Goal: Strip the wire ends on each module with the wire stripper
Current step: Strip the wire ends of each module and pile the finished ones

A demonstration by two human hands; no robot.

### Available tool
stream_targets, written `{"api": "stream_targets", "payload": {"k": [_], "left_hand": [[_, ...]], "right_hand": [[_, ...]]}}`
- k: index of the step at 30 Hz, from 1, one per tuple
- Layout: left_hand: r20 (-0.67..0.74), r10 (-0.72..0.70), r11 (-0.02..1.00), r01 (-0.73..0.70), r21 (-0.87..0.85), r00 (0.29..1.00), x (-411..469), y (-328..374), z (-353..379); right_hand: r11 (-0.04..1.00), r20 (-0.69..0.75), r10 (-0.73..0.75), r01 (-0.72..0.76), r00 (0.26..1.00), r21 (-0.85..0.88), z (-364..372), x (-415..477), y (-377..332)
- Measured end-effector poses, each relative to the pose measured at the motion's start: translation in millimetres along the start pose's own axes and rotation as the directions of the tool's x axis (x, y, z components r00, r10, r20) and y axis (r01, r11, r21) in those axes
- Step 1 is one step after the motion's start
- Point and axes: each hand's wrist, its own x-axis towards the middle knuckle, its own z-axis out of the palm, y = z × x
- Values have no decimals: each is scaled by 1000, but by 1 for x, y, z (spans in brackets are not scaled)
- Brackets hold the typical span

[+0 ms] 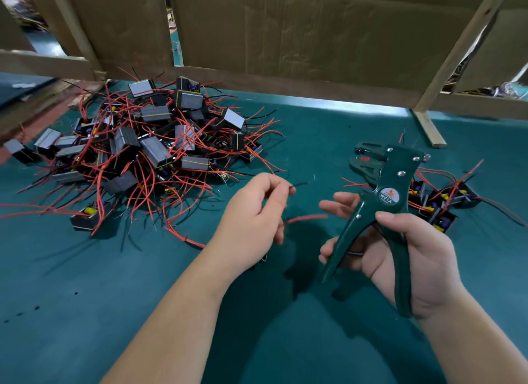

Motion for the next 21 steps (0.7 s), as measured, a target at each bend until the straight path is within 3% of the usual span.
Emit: {"api": "stream_targets", "payload": {"k": [4, 11, 21], "left_hand": [[-72, 60, 990, -69, -124, 996, 3, 3, -3], [-144, 155, 985, -164, -56, 977, 1, 5, -3], [-172, 209, 974, -221, -56, 963, 1, 9, -2]], "right_hand": [[989, -106, 136, -141, 985, -43, -3, 1, 0], [966, 255, 260, -254, 931, -56, 8, -9, 2], [967, 238, 255, -241, 937, -87, 14, -9, 4]]}}
